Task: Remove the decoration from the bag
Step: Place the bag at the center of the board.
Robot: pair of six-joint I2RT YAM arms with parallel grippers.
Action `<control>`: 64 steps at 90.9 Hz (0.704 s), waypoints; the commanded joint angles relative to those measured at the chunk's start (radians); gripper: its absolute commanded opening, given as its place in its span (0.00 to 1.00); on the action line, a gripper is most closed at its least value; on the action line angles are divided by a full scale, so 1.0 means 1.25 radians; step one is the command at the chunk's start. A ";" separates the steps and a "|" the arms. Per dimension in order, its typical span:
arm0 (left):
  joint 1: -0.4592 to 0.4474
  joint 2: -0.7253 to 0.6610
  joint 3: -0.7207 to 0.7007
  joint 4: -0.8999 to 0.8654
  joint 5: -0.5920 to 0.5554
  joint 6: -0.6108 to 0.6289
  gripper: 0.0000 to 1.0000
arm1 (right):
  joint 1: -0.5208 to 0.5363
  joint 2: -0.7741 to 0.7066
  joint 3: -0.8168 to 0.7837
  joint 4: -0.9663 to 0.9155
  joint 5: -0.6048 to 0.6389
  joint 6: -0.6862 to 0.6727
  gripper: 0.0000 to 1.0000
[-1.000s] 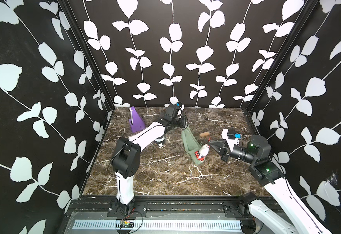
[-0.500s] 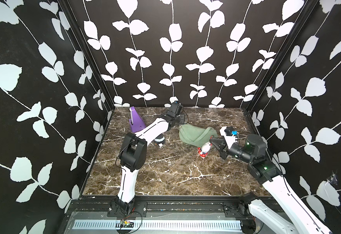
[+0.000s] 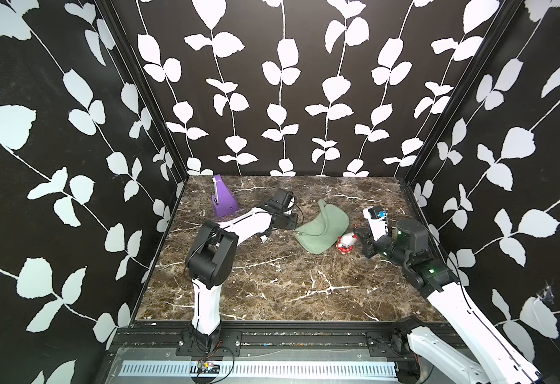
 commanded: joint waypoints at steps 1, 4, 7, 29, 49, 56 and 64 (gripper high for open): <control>-0.007 -0.091 -0.017 0.009 0.104 0.049 0.00 | -0.003 -0.007 0.007 0.020 0.012 0.015 0.03; -0.013 -0.100 -0.022 -0.001 0.109 0.063 0.00 | -0.003 -0.006 0.007 0.021 0.011 0.015 0.03; -0.020 -0.112 -0.029 -0.003 0.111 0.077 0.00 | -0.003 -0.005 0.007 0.024 0.009 0.017 0.03; -0.021 -0.152 -0.065 -0.048 -0.001 0.077 0.00 | -0.004 -0.002 0.002 0.026 -0.003 0.024 0.03; -0.005 -0.102 0.001 -0.109 -0.094 0.059 0.32 | -0.005 -0.012 -0.008 0.043 0.018 0.036 0.03; -0.005 -0.098 0.032 -0.103 -0.075 0.067 0.38 | -0.005 -0.006 -0.009 0.052 0.018 0.044 0.03; -0.015 -0.108 0.050 -0.069 -0.050 0.085 0.46 | -0.005 0.002 -0.011 0.063 0.017 0.060 0.03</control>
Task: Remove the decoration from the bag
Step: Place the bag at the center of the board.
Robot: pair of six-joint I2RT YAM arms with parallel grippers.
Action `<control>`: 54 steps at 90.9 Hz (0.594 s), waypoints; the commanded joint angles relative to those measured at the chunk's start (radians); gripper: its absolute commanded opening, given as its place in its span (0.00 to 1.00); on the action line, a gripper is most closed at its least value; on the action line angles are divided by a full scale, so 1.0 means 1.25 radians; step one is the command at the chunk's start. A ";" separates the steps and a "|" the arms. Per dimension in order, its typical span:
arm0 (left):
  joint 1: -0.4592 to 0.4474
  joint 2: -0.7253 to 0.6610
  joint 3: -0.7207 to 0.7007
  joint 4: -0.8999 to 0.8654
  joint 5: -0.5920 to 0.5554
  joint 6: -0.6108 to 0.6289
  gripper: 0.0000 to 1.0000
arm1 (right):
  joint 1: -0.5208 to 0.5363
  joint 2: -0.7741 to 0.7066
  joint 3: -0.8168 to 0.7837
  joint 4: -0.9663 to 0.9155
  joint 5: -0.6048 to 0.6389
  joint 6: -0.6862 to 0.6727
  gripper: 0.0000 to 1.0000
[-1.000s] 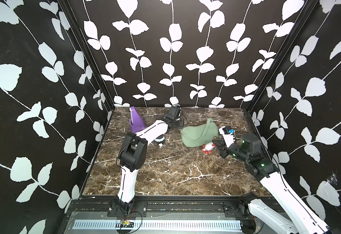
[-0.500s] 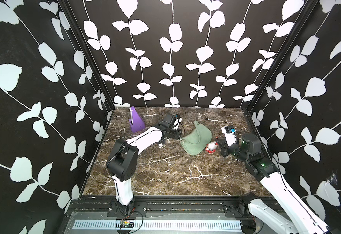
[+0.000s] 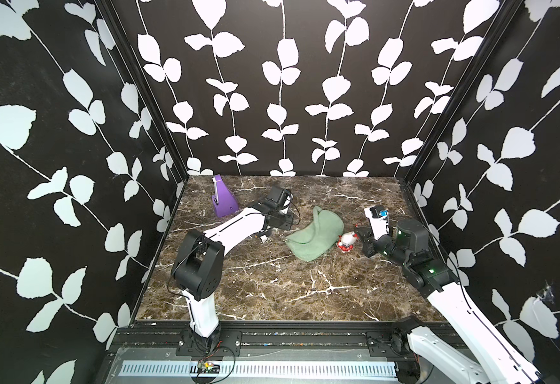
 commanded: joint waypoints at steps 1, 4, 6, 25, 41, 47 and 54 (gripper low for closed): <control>-0.014 -0.025 0.044 0.022 0.013 0.025 0.47 | -0.004 0.002 -0.010 0.055 0.010 0.031 0.03; -0.021 -0.033 0.046 0.039 0.022 0.037 0.48 | -0.003 0.006 -0.011 0.057 0.010 0.038 0.03; -0.026 -0.039 0.044 0.055 0.033 0.045 0.49 | -0.003 0.009 -0.011 0.059 0.011 0.041 0.03; -0.069 -0.113 -0.061 0.316 0.247 0.082 0.61 | -0.005 0.033 0.002 0.081 -0.011 0.118 0.06; -0.116 -0.172 -0.181 0.523 0.338 0.104 0.90 | -0.006 0.060 0.032 0.093 -0.056 0.192 0.10; -0.117 -0.180 -0.227 0.618 0.382 0.095 0.92 | -0.006 0.069 0.039 0.100 -0.068 0.215 0.10; -0.122 -0.181 -0.255 0.685 0.455 0.094 0.93 | -0.006 0.075 0.042 0.114 -0.084 0.240 0.10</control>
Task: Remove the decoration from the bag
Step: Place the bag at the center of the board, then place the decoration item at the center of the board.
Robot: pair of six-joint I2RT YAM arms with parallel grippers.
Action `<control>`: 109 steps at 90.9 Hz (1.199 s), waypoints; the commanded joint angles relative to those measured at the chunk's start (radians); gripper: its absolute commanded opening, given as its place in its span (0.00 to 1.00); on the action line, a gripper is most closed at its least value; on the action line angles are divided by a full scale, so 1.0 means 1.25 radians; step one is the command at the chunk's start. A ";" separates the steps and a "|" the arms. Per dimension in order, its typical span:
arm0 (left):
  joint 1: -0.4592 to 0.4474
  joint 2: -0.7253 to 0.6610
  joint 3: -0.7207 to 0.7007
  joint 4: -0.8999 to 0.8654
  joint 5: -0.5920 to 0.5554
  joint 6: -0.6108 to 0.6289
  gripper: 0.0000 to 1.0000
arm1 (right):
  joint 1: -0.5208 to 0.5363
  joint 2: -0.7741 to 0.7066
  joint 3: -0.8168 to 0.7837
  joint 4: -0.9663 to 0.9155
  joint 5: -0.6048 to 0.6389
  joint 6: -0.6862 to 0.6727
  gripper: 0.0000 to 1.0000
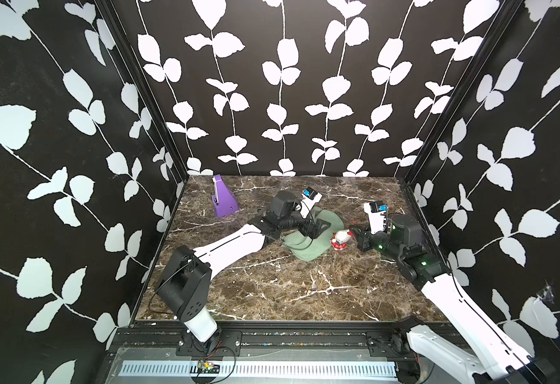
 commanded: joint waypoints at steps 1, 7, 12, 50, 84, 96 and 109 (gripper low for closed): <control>-0.005 -0.020 -0.050 0.199 0.138 0.012 0.93 | -0.003 0.004 0.034 0.062 -0.040 0.062 0.10; -0.009 -0.016 -0.056 0.219 0.204 0.026 0.93 | -0.004 0.009 0.038 0.070 -0.054 0.076 0.10; -0.011 -0.007 -0.054 0.227 0.247 0.028 0.92 | -0.003 0.013 0.041 0.073 -0.065 0.081 0.10; -0.023 0.036 -0.015 0.167 0.266 0.066 0.87 | -0.004 0.014 0.048 0.090 -0.104 0.106 0.10; -0.026 0.006 -0.016 0.147 0.223 0.084 0.00 | -0.006 0.007 0.040 0.086 -0.135 0.094 0.23; -0.026 -0.005 -0.024 0.155 0.212 0.075 0.00 | -0.010 0.005 0.032 0.075 -0.137 0.079 0.33; -0.026 -0.015 -0.029 0.176 0.191 0.048 0.00 | -0.015 0.001 0.024 0.069 -0.141 0.075 0.41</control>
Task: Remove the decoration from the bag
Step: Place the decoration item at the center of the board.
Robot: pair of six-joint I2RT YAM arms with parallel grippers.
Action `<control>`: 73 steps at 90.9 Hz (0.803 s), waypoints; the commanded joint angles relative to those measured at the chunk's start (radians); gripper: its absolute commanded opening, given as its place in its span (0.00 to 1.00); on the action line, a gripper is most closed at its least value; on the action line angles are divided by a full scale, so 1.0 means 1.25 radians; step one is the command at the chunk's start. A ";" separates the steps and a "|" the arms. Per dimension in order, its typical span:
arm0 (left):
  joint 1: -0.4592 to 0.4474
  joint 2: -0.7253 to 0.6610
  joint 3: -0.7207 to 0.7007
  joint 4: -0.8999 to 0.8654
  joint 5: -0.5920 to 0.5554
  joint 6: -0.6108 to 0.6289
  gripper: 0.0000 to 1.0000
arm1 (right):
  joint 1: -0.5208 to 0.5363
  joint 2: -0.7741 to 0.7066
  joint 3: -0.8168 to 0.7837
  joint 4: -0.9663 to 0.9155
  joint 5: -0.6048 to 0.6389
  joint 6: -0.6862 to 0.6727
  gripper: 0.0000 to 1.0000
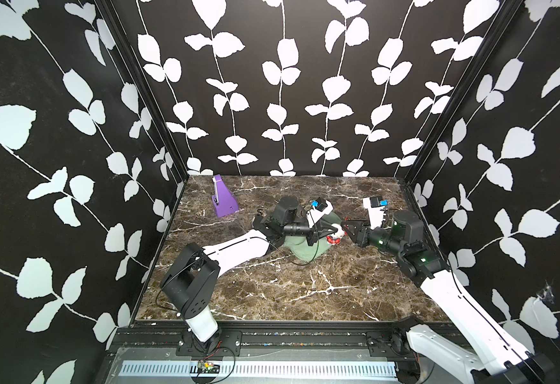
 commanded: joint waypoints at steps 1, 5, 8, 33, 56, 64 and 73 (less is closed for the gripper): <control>-0.002 -0.054 -0.003 0.031 -0.020 -0.027 0.00 | -0.007 -0.015 0.004 0.018 -0.008 -0.013 0.42; -0.002 -0.056 -0.007 0.044 -0.028 -0.039 0.00 | -0.007 -0.017 0.000 0.018 -0.010 -0.013 0.45; -0.002 -0.058 -0.010 0.055 -0.036 -0.049 0.00 | -0.009 -0.018 -0.002 0.020 -0.015 -0.015 0.47; -0.002 -0.083 -0.024 0.096 -0.105 -0.095 0.00 | -0.012 -0.021 -0.014 0.011 -0.023 -0.026 0.58; 0.001 -0.090 -0.019 0.070 -0.159 -0.097 0.00 | -0.018 -0.032 -0.022 -0.004 -0.003 -0.044 0.61; 0.001 -0.084 -0.002 0.015 -0.204 -0.094 0.00 | -0.020 -0.044 -0.023 -0.019 0.011 -0.057 0.61; 0.003 -0.053 0.036 -0.075 -0.252 -0.096 0.00 | -0.023 -0.066 -0.023 -0.042 0.043 -0.075 0.60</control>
